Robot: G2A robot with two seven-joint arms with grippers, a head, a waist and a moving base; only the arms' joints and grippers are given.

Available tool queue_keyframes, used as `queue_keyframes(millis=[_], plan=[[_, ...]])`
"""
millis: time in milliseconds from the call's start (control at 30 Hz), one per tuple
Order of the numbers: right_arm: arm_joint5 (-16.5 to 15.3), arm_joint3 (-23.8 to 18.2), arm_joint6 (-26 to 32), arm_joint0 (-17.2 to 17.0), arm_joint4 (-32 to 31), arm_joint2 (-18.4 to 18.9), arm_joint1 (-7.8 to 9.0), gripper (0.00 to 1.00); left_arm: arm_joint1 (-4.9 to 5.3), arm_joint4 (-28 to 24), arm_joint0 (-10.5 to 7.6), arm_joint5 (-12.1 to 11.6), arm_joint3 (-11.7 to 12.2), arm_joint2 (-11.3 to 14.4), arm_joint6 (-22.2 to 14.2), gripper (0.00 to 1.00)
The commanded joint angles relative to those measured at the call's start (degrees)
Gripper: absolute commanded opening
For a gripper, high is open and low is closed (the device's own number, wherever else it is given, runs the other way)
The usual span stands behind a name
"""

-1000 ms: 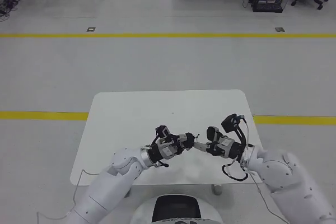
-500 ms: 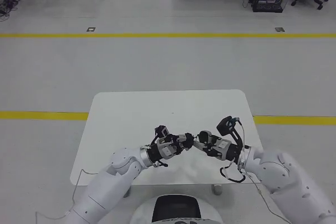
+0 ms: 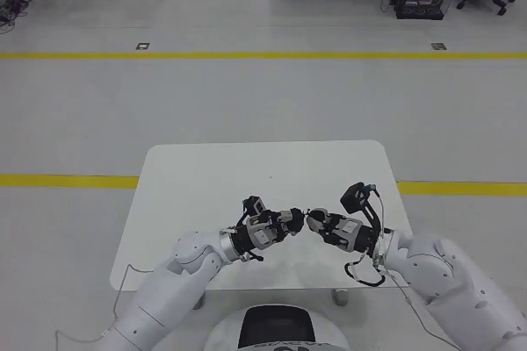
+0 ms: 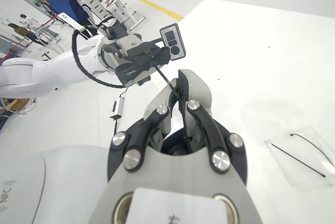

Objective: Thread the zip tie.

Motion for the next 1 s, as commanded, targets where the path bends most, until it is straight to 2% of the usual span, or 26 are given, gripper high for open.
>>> queue_keyframes(millis=[0,133,167,200,267,567,967], plan=[[0.00,-0.02,-0.38,0.10,0.08,-0.31,0.36,0.00,0.03,0.07,-0.02,-0.10,0.00,0.06,0.20,0.00],[0.00,-0.04,-0.06,0.49,0.40,-1.09,1.05,0.00,0.09,0.02,-0.06,-0.28,-0.07,0.14,0.48,0.00],[0.00,0.03,-0.01,0.60,0.65,-1.23,1.19,0.19,0.10,0.00,-0.08,-0.32,-0.08,0.15,0.51,0.00],[0.00,0.09,0.10,0.75,0.95,-1.40,1.38,0.42,0.12,0.03,-0.11,-0.41,-0.08,0.15,0.58,0.00],[0.00,0.13,0.05,0.98,1.35,-1.60,1.66,0.47,0.17,0.27,-0.15,-0.52,0.00,0.11,0.84,0.00],[0.00,-0.07,-0.55,1.53,1.70,-2.44,3.05,0.44,0.46,2.17,-0.08,-1.07,0.10,0.13,2.14,0.00],[0.00,0.06,-1.60,2.18,2.30,-3.78,4.56,0.24,0.70,2.01,0.07,-1.03,0.00,0.28,2.31,0.00]])
